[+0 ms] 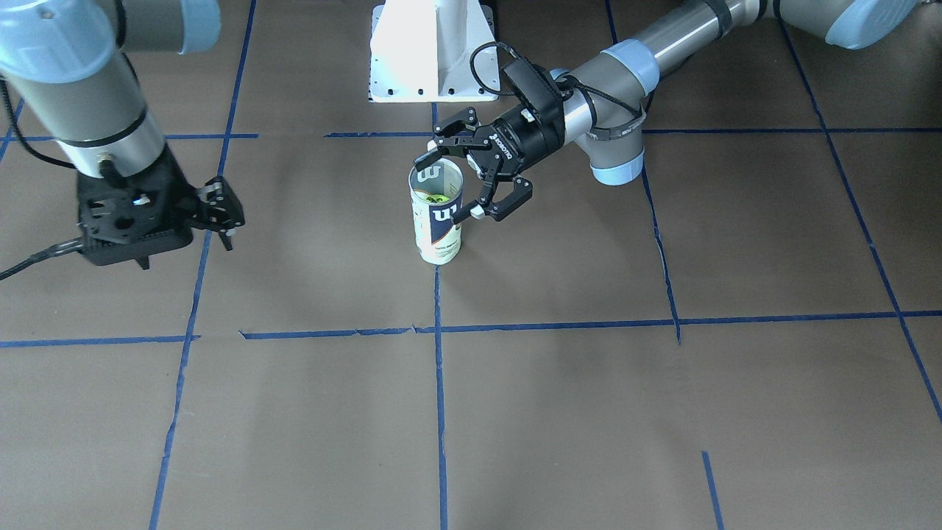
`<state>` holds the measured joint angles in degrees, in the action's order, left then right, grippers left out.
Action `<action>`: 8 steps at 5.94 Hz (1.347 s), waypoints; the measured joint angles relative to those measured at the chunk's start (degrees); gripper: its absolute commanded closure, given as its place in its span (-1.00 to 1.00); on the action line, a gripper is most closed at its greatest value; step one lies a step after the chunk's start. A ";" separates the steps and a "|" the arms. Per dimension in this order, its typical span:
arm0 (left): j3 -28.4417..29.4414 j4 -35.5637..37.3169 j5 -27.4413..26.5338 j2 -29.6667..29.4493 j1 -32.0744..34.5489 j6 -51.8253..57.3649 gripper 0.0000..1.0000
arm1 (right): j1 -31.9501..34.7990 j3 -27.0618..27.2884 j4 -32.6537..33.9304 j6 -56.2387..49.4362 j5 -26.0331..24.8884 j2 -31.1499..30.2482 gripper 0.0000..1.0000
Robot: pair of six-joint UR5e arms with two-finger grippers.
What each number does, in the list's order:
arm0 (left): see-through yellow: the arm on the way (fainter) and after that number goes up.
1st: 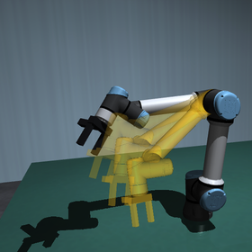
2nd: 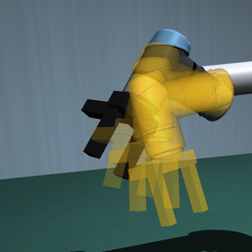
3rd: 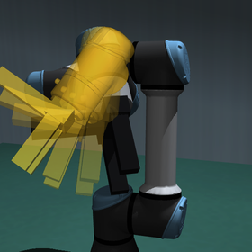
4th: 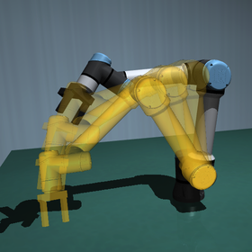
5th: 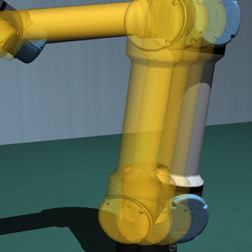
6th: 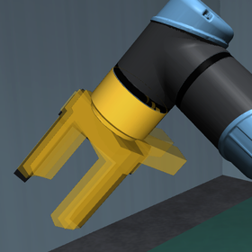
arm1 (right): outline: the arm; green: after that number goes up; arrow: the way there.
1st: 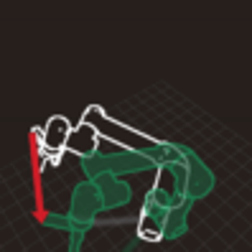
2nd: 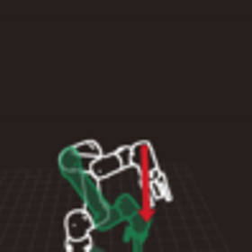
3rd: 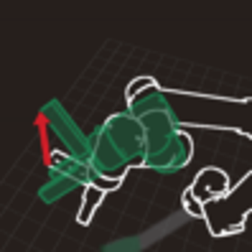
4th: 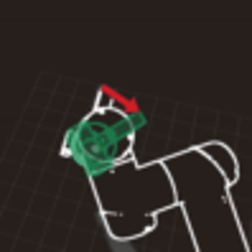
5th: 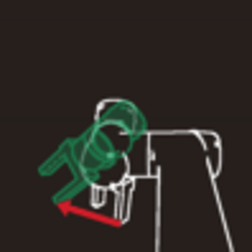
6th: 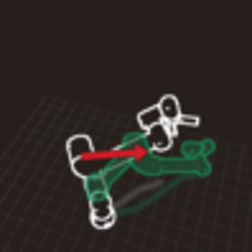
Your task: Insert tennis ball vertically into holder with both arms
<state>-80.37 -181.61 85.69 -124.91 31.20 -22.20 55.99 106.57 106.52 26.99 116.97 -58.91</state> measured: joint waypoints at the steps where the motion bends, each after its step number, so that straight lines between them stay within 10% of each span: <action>1: -0.03 5.07 0.21 -0.01 2.70 0.12 -0.95 | 2.77 -0.26 -0.25 -4.21 1.03 -2.14 -0.98; 8: -3.17 60.29 17.12 0.14 22.24 2.78 -1.00 | 22.27 -1.09 -3.53 -31.98 11.51 -19.08 -0.98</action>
<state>-83.54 -121.31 102.81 -124.77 53.43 -19.42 78.26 105.48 102.98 -4.99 128.48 -77.99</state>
